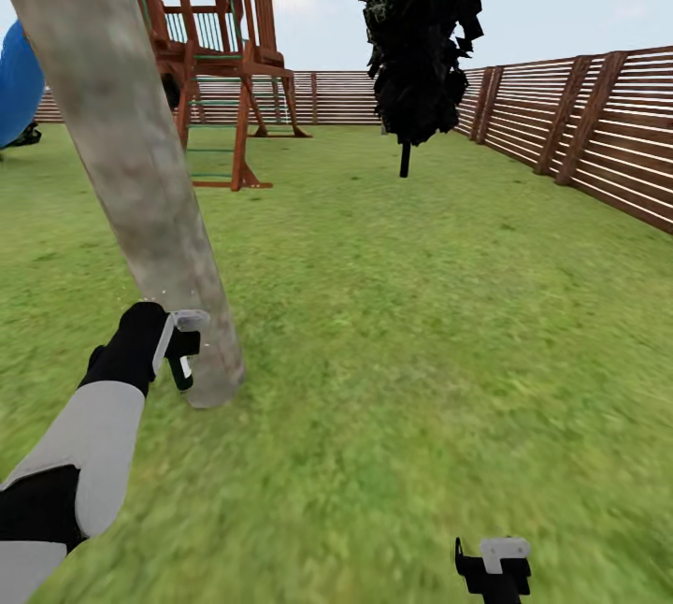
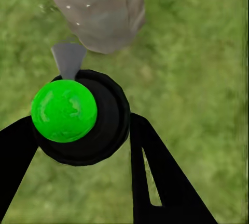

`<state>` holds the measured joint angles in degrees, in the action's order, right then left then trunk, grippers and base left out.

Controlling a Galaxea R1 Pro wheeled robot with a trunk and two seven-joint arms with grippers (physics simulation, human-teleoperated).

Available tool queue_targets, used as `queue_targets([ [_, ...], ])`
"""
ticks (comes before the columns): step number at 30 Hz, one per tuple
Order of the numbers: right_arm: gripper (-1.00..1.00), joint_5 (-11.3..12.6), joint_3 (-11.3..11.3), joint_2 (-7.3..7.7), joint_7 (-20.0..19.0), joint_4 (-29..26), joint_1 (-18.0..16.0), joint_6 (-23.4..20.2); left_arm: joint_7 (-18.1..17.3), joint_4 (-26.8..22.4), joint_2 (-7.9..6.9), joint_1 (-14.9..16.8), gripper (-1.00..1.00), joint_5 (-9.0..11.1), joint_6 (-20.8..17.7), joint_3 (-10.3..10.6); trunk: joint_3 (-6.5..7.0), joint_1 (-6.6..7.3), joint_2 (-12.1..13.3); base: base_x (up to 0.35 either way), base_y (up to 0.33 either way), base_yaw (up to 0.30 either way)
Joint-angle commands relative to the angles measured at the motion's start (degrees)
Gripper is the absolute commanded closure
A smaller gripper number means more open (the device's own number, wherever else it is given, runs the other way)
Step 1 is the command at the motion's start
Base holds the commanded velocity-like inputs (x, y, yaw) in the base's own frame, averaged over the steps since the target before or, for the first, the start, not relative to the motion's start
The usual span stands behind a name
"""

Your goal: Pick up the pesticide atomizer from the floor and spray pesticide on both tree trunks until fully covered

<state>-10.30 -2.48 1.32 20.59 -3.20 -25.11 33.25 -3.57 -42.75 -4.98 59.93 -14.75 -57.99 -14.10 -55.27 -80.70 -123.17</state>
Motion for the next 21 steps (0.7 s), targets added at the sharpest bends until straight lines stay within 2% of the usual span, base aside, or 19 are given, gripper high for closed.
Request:
queue_targets([
  [1,-1.0,-0.5,-0.2,0.0,0.6,0.0,0.0,-0.1,-0.4,0.0,0.12,0.6,1.0,-0.5,-0.2,-0.1,-0.06,0.01,0.0,-0.007,-0.272,0.226],
  [4,-1.0,-0.5,-0.2,0.0,0.6,0.0,0.0,-0.1,-0.4,0.2,0.57,1.7,1.0,-0.6,-0.3,-0.1,-0.06,0.01,0.0,0.1,-0.256,0.262],
  [9,-1.0,-0.5,-0.2,0.0,0.6,0.0,0.0,-0.1,-0.4,0.3,0.67,1.7,1.0,-0.7,-0.3,0.0,-0.06,0.01,0.0,0.236,-0.185,0.273],
  [14,-1.0,-0.5,-0.2,0.0,0.6,0.0,0.0,-0.1,-0.4,0.3,0.68,1.6,1.0,-0.7,-0.3,0.0,-0.06,0.01,0.0,0.194,-0.209,0.036],
  [21,-1.0,-0.5,-0.2,0.0,0.6,0.0,0.0,-0.1,-0.3,0.4,0.57,1.3,1.0,-0.7,-0.3,0.0,-0.06,0.01,0.0,0.009,-0.271,0.044],
])
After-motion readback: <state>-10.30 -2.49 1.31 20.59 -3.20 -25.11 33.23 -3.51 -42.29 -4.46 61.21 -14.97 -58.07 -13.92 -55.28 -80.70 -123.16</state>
